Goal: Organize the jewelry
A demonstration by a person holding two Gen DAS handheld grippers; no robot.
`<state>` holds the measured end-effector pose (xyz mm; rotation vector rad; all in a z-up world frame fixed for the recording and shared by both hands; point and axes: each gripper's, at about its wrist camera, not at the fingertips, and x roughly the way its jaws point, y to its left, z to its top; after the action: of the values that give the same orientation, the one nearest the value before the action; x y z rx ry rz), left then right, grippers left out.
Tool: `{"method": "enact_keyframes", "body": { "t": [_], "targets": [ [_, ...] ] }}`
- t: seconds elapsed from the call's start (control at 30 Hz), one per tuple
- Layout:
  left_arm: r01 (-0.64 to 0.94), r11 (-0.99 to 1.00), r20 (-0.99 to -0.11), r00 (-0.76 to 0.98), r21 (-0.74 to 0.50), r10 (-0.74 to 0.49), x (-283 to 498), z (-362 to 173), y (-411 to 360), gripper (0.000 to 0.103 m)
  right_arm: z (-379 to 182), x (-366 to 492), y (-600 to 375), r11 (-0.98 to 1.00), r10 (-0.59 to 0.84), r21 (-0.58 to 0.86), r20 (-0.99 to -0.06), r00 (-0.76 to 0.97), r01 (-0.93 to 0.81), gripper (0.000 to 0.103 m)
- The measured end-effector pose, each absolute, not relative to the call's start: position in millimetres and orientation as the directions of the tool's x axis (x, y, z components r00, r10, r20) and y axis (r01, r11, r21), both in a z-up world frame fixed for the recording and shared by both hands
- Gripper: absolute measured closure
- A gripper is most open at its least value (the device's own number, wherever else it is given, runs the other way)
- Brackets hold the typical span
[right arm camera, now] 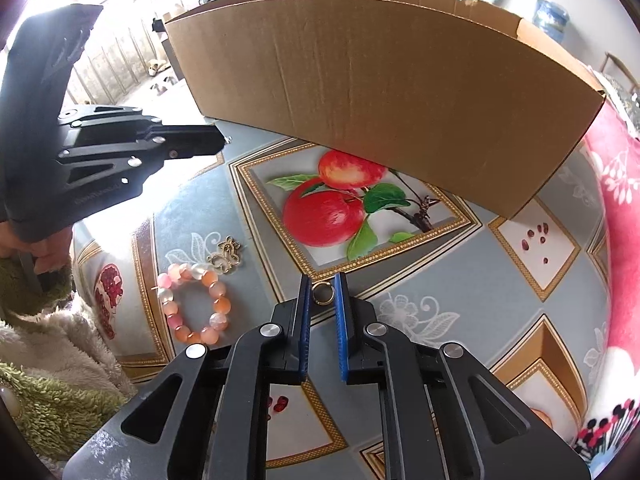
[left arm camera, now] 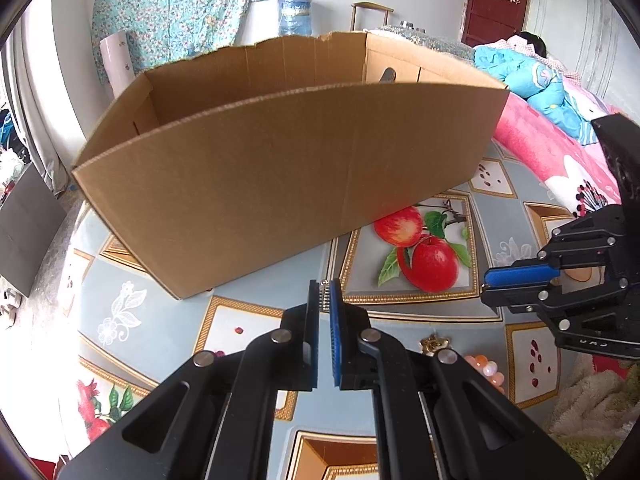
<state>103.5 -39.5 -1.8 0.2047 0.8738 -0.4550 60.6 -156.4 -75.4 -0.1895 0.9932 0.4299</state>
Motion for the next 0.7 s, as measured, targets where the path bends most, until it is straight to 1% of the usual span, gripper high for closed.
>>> {"method": "enact_keyframes", "body": {
  "t": [0.03, 0.2, 0.3, 0.37, 0.43, 0.47, 0.67, 0.7],
  "targets": [
    [0.462, 0.887, -0.773, 0.559, -0.008, -0.299, 101.4, 0.8, -38.8, 0.099, -74.2, 59.2, -156.4, 0.901, 0.268, 0.043, -0.838, 0.476, -0.432, 0.103],
    [0.457, 0.89, -0.755, 0.586, 0.007, -0.294, 90.3, 14.3, -36.3, 0.099, -65.1, 49.7, -162.2, 0.903, 0.277, 0.049, -0.826, 0.49, -0.428, 0.103],
    [0.452, 0.892, -0.748, 0.596, 0.013, -0.291, 84.3, 20.2, -35.7, 0.099, -63.6, 46.8, -164.4, 0.9, 0.302, 0.079, -0.822, 0.483, -0.428, 0.103],
    [0.449, 0.893, -0.747, 0.598, 0.012, -0.291, 82.0, 22.2, -35.1, 0.099, -64.0, 44.7, -164.3, 0.897, 0.318, 0.097, -0.819, 0.477, -0.432, 0.1],
    [0.447, 0.894, -0.747, 0.597, 0.009, -0.291, 80.3, 22.6, -35.4, 0.099, -66.2, 44.9, -161.3, 0.891, 0.317, 0.084, -0.818, 0.479, -0.446, 0.086],
    [0.447, 0.895, -0.748, 0.596, 0.008, -0.291, 79.7, 22.0, -35.9, 0.099, -66.5, 45.0, -160.1, 0.888, 0.311, 0.068, -0.817, 0.485, -0.455, 0.084],
    [0.442, 0.897, -0.751, 0.595, 0.008, -0.286, 78.9, 20.0, -35.4, 0.099, -77.0, 55.1, -145.7, 0.839, 0.298, 0.006, -0.842, 0.45, -0.544, 0.084],
    [0.439, 0.898, -0.751, 0.597, 0.01, -0.283, 78.9, 19.9, -34.9, 0.099, -77.6, 55.6, -143.2, 0.833, 0.294, -0.004, -0.845, 0.448, -0.553, 0.087]
  ]
}}
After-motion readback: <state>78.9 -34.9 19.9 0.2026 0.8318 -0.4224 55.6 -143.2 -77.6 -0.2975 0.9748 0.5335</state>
